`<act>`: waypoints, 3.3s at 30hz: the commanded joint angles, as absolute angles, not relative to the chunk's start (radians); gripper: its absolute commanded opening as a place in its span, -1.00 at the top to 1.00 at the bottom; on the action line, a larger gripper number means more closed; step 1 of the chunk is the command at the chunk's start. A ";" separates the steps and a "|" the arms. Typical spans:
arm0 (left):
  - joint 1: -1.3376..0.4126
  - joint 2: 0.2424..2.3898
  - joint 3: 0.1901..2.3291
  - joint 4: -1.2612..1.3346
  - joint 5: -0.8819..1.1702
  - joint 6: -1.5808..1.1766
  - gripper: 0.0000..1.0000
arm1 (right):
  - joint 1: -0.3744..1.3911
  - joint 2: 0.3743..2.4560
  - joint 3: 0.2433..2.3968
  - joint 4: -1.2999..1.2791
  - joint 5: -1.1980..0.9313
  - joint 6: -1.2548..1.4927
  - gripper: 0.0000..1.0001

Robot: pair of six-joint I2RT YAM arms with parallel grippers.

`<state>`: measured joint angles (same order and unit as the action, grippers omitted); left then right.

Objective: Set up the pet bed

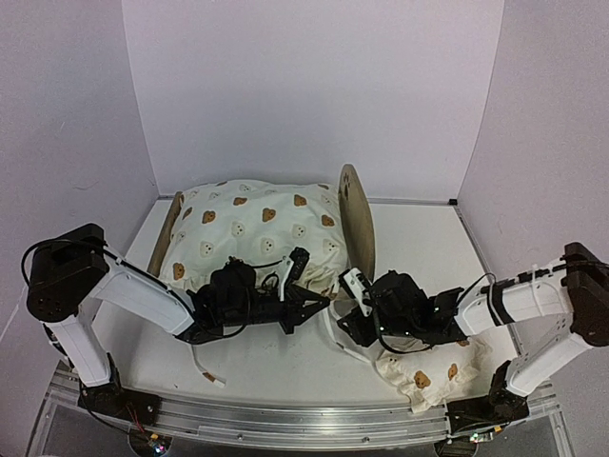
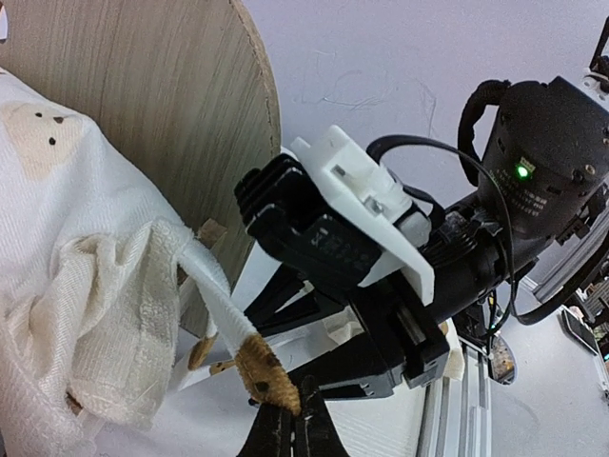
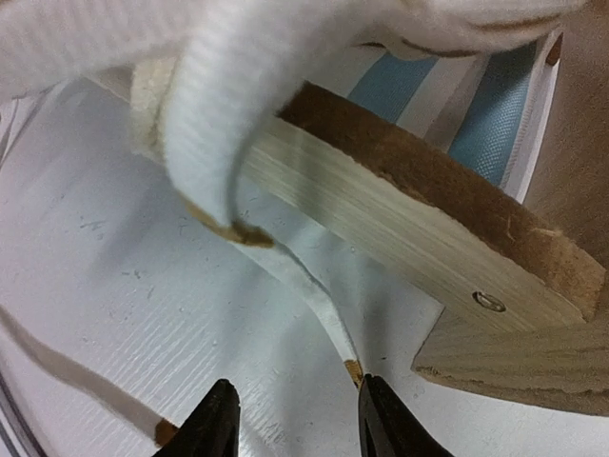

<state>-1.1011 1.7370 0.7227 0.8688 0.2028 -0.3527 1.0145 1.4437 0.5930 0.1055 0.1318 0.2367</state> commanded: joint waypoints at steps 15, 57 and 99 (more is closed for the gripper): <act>-1.089 1.637 0.749 0.805 0.268 -0.314 1.00 | 1.073 1.807 0.530 0.821 0.480 0.139 -0.15; -1.089 1.527 0.816 0.674 0.060 -0.380 1.00 | 0.883 1.503 1.229 -0.192 0.205 -0.311 1.00; -1.088 1.597 0.889 0.667 0.102 -0.347 1.00 | 0.890 1.534 1.301 -0.515 0.236 0.066 0.03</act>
<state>-1.0893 1.5745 0.8135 0.6273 0.0799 -0.3653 0.8822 1.6047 1.2091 -0.2630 0.2325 -0.1646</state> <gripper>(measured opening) 0.021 0.410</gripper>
